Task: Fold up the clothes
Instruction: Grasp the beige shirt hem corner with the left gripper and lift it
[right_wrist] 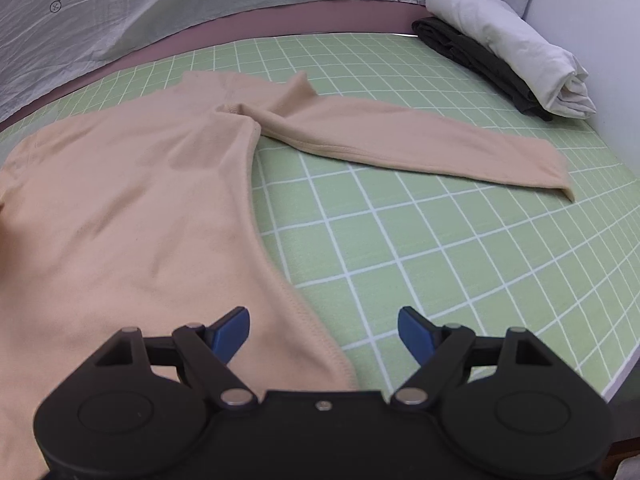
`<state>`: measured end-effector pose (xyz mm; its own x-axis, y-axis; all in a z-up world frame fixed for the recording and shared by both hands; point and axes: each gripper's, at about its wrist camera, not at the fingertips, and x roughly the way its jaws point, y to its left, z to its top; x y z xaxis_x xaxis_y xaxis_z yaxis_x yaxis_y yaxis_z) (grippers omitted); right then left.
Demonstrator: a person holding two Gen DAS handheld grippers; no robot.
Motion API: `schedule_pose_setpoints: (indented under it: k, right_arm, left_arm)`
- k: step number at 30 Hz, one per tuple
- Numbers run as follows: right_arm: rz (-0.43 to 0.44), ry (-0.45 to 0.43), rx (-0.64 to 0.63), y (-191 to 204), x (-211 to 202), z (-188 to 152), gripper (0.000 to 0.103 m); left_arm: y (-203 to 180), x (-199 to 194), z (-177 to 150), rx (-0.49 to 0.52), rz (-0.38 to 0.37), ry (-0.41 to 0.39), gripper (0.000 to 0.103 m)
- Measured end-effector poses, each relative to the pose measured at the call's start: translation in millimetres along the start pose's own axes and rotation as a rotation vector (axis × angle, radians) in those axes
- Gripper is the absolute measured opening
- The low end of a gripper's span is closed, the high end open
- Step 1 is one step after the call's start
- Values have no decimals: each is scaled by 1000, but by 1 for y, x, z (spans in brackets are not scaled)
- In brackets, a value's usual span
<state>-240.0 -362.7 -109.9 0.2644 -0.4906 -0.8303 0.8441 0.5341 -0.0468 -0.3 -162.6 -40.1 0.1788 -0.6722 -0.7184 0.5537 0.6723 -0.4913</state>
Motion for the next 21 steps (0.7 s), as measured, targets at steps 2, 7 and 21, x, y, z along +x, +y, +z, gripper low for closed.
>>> schedule_pose_setpoints:
  k: [2, 7, 21]
  right_arm:
    - [-9, -7, 6, -5, -1, 1, 82]
    - [-7, -37, -63, 6, -4, 2, 82]
    - [206, -181, -263, 132, -39, 5, 79]
  left_arm:
    - [-7, 8, -10, 31, 37, 57, 58]
    - [14, 1, -18, -21, 142, 63, 67]
    - [107, -33, -31, -98, 374, 80, 67]
